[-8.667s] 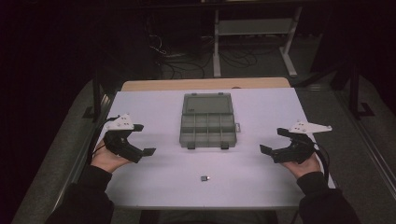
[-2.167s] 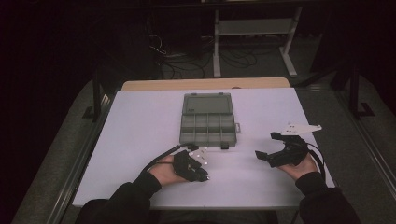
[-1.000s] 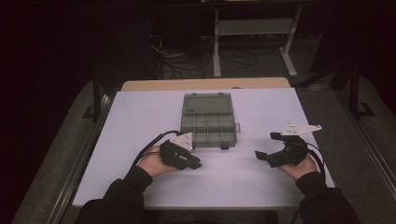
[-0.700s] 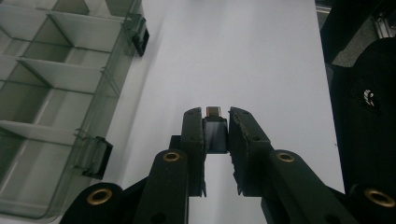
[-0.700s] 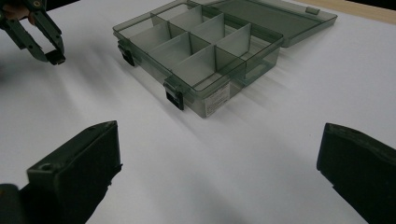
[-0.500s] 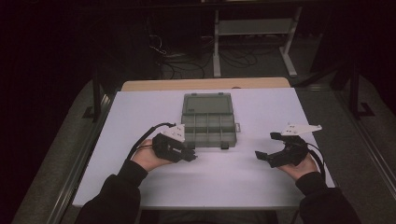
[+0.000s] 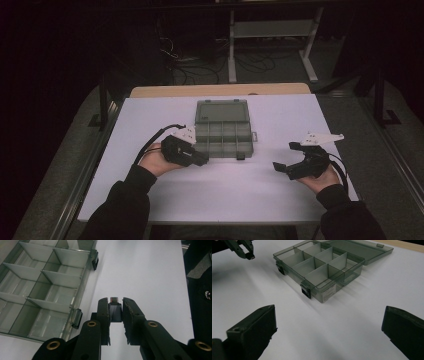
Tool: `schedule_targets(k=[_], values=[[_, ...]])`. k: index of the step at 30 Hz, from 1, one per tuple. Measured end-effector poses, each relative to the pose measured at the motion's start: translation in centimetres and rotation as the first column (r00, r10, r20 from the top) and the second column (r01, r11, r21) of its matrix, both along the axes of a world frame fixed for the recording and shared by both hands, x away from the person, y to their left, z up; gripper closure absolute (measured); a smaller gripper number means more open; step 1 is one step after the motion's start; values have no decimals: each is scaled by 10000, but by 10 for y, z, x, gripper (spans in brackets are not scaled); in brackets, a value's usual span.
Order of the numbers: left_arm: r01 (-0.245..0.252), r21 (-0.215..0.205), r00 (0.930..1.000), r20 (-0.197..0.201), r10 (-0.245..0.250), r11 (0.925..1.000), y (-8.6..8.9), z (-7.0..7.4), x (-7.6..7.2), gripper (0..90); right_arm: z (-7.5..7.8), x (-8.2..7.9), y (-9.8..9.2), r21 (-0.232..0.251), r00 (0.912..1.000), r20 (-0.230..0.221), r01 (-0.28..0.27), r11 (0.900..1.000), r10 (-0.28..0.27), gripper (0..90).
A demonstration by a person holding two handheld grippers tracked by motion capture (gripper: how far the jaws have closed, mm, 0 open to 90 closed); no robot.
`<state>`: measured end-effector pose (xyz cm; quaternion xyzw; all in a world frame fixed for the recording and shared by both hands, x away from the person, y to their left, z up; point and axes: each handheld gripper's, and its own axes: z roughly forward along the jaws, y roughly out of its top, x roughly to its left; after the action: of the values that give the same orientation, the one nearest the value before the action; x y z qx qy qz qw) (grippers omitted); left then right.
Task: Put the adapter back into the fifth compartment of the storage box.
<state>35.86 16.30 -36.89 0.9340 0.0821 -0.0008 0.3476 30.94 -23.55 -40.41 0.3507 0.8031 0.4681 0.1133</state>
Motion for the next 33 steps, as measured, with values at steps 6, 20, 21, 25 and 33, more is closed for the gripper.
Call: schedule_targets(k=[6,20,21,25,33], values=[[-223,100,9998,19,223,9997,4,2,8,764,0,0,0,-49,10000,2,8,10000,-8,0],[-521,69,9986,110,520,9986,7,11,21,764,0,0,0,-23,10000,10,19,10000,-19,0],[-590,25,9983,37,590,9983,8,10,22,764,0,0,0,-24,10000,10,17,10000,-17,0],[-860,-106,9963,-19,860,9962,12,9,28,764,0,0,0,-29,10000,11,-5,10000,5,0],[-1040,-329,9946,-19,1040,9940,15,7,34,764,-1,0,0,-82,10000,-27,-17,10000,17,0]])
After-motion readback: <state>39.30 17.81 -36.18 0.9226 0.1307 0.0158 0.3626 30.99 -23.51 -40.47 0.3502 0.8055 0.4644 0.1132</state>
